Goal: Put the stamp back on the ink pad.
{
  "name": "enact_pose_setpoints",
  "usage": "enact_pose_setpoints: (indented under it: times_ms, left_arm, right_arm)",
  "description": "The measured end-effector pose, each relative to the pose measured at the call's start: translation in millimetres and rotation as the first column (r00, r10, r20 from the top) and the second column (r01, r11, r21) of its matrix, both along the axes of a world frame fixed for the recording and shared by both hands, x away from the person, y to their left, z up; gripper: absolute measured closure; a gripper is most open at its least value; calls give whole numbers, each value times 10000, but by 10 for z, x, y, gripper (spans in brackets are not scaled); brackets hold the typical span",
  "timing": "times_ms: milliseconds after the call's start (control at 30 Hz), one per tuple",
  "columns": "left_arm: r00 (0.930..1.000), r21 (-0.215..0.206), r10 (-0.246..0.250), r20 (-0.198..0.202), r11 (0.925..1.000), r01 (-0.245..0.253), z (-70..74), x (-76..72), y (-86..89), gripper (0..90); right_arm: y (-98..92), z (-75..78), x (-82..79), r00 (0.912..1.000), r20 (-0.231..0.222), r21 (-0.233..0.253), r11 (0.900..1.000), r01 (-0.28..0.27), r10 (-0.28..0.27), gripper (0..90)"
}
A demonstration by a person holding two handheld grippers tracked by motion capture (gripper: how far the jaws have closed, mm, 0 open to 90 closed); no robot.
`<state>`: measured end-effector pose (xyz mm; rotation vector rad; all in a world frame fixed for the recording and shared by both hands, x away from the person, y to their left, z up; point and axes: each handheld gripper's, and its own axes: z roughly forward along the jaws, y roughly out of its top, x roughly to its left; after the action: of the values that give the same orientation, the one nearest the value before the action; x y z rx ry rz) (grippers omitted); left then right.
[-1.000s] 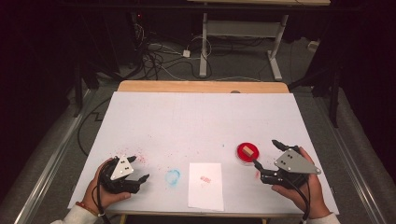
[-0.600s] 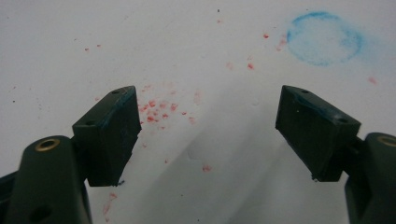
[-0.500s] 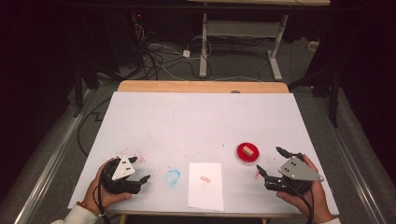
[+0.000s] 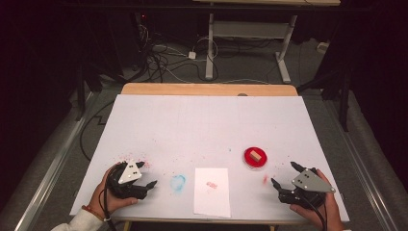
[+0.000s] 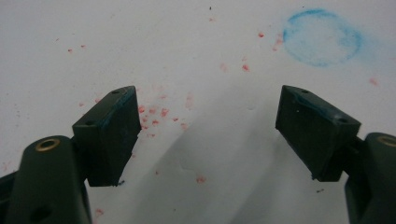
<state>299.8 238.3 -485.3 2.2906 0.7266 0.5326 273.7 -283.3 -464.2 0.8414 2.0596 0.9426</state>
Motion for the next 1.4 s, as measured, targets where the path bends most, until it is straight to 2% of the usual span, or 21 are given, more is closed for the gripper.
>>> enact_pose_setpoints:
  times_ms: [67, 233, 467, 767, 1267, 1400]
  left_arm:
    - [10000, -19, 23, -7, 10000, -23, 1, -2, -2, 212]
    - [10000, 102, 0, -13, 9999, 0, -3, -17, -20, 212]
    - [10000, 138, 8, 51, 9999, -9, 0, -33, -5, 212]
    - [9999, 179, -62, 141, 9998, 59, 12, -55, -12, 212]
    - [9999, 213, -91, 109, 9997, 89, 7, -49, -7, 212]
    - [9999, 208, -100, 99, 9997, 98, 6, -48, -6, 212]
  right_arm:
    - [-37, -33, 4, 9999, -46, -63, 9999, 94, -94, 187]
    - [-72, -40, 11, 9997, -28, 138, 9996, 236, -236, 190]
    - [-42, -28, -5, 9999, 77, 17, 10000, 72, -72, 190]
    - [-15, -22, -26, 10000, 35, 154, 9999, -11, 10, 190]
    - [-25, -27, -6, 10000, 3, 249, 9997, 51, -51, 190]
    - [-26, -43, 7, 10000, -45, 94, 9999, 68, -68, 190]
